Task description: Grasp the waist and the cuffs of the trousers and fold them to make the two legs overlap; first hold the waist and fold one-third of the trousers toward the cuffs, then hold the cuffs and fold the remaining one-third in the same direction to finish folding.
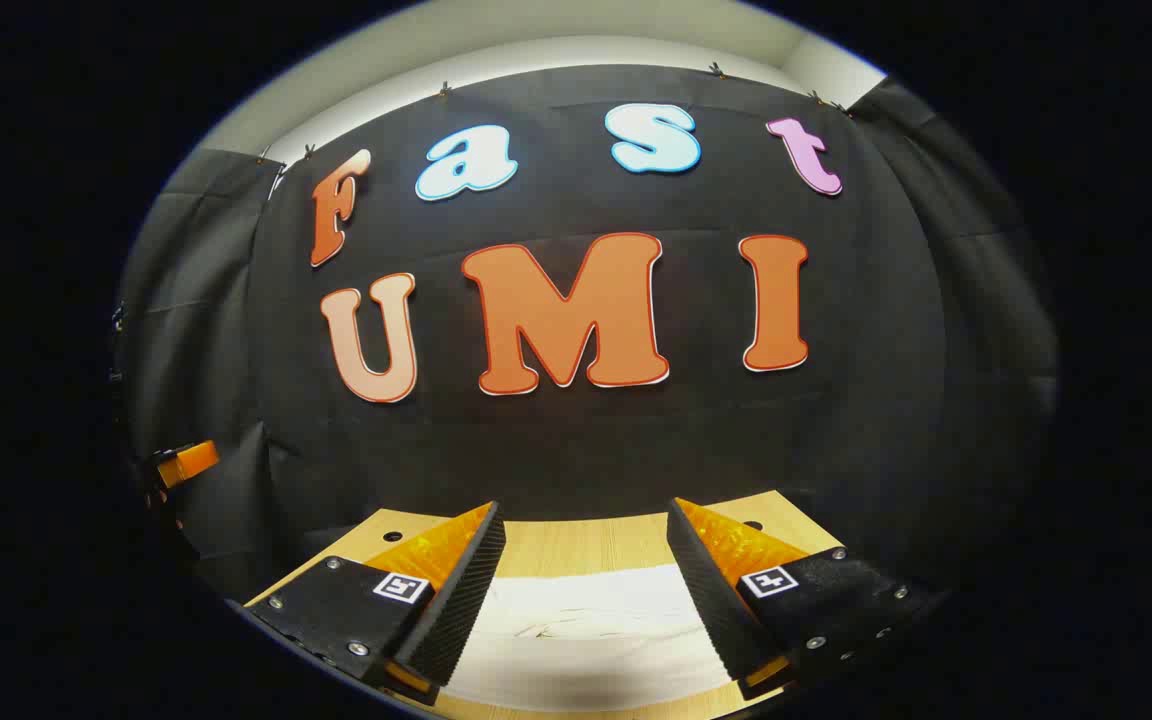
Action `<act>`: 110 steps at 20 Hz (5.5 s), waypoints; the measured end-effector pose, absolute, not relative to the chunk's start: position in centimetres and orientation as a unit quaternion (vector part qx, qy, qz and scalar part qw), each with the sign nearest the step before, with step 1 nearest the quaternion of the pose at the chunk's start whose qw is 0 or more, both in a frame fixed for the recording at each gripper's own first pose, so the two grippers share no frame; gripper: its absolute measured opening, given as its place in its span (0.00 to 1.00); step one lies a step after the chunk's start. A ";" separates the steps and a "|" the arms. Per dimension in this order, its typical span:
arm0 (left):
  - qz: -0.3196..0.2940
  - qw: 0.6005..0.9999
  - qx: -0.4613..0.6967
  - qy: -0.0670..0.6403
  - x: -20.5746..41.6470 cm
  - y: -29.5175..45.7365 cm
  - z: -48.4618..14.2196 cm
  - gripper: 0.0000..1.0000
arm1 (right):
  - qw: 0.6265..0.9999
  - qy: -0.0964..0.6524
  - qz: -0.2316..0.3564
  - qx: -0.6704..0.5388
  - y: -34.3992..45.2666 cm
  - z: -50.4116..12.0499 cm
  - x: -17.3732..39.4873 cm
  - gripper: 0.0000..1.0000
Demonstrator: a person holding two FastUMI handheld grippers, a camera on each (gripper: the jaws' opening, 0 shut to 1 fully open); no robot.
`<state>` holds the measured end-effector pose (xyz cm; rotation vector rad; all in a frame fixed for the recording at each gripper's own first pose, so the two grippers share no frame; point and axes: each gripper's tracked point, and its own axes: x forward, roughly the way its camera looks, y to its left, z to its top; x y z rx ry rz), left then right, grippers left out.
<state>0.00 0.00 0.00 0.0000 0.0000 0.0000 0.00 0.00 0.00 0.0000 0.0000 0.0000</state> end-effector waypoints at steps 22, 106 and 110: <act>-0.002 1.000 0.023 0.018 5.3 -1.7 -0.9 0.98 | 0.994 0.077 -0.055 0.056 -5.6 -4.7 3.6 0.97; 0.280 0.716 -0.512 0.382 -2.3 13.2 -28.0 0.99 | 0.718 0.433 -0.255 0.482 -20.2 -38.0 2.4 0.01; 0.274 0.702 -0.519 0.403 -2.2 12.8 -28.8 0.69 | 0.723 0.436 -0.247 0.476 -20.1 -38.0 2.6 0.01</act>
